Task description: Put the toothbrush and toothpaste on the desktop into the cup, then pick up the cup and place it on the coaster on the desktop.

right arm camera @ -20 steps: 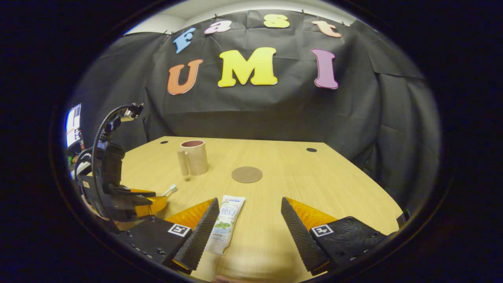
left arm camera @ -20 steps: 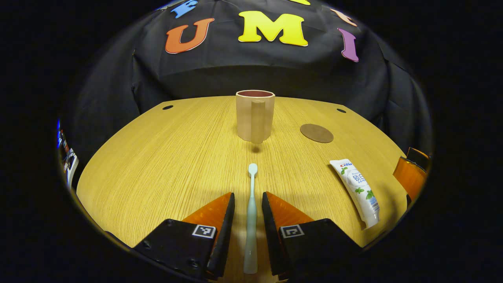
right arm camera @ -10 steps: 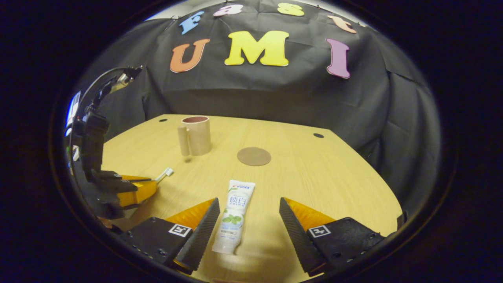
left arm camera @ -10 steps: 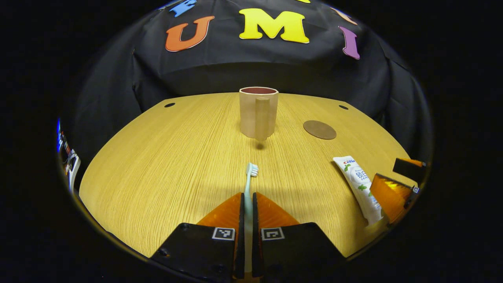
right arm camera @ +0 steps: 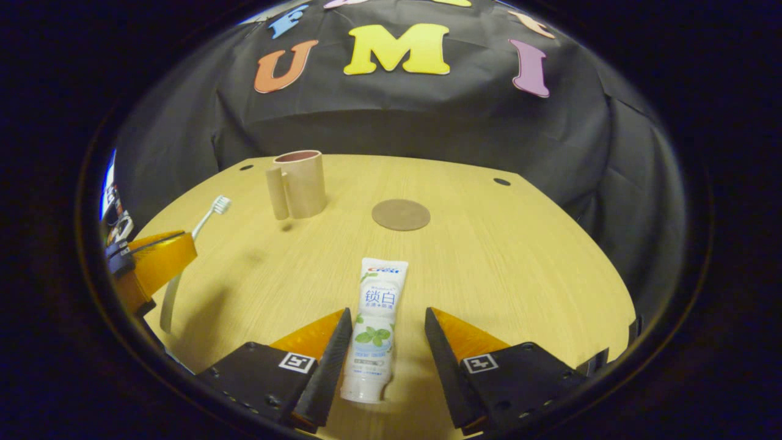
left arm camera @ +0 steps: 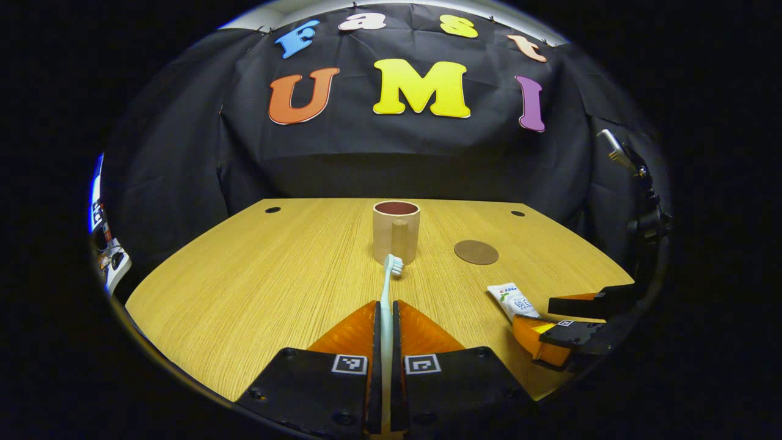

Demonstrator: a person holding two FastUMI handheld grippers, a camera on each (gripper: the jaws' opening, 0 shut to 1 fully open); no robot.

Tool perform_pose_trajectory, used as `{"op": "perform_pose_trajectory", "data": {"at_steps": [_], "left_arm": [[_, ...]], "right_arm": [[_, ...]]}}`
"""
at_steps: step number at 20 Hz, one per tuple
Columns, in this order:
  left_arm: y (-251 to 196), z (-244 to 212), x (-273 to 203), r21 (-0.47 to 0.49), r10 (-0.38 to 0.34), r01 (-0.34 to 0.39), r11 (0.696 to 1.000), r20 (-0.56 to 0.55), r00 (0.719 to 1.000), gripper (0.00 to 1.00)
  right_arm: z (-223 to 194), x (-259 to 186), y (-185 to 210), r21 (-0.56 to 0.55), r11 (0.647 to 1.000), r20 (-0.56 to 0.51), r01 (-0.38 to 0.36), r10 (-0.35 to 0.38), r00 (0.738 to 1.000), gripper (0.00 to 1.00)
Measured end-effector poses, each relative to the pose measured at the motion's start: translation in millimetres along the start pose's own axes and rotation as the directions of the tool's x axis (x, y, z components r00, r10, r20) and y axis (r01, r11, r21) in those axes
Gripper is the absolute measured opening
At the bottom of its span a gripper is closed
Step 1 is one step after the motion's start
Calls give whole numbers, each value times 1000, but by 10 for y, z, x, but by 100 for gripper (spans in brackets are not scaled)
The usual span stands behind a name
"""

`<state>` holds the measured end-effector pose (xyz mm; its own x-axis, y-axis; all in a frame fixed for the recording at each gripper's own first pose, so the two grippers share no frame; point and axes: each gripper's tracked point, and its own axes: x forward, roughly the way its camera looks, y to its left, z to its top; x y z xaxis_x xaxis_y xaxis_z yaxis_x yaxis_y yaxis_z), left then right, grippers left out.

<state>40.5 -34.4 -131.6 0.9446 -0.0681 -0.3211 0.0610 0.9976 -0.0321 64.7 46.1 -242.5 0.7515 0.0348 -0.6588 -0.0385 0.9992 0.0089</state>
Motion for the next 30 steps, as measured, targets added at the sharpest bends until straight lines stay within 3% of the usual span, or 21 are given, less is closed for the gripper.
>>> {"op": "perform_pose_trajectory", "data": {"at_steps": [1,4,6,8,10,11,18,21,25,30], "left_arm": [[-2,78,-51,-1,-3,3,1000,29,1000,8],[62,237,-128,-20,11,-9,1000,90,996,8],[94,327,-181,-41,10,-5,999,117,993,8],[51,454,-218,-51,14,-7,999,141,990,8],[65,552,-217,-51,18,-10,999,167,986,8],[64,602,-203,-48,20,-12,999,176,984,8],[86,1036,-4,-76,21,-4,997,230,973,8],[80,1251,221,-76,18,0,997,234,972,8],[59,1461,508,-50,12,0,999,242,970,8],[-45,1726,876,-26,-10,17,1000,255,967,8]], "right_arm": [[15,49,24,25,1000,-17,-18,18,1000,66],[71,102,30,33,999,-30,-24,25,999,62],[29,53,104,28,999,-35,-31,32,999,47],[45,73,81,25,999,-33,-40,41,999,37],[45,54,126,64,994,-28,-92,94,995,36],[54,55,129,62,993,-24,-104,106,994,27],[769,-406,171,-2,992,227,-126,123,966,28],[1234,-572,128,10,990,315,-142,132,940,28],[1887,-693,86,40,979,467,-198,157,870,31],[2372,-476,-68,67,978,517,-196,134,846,28]]}}
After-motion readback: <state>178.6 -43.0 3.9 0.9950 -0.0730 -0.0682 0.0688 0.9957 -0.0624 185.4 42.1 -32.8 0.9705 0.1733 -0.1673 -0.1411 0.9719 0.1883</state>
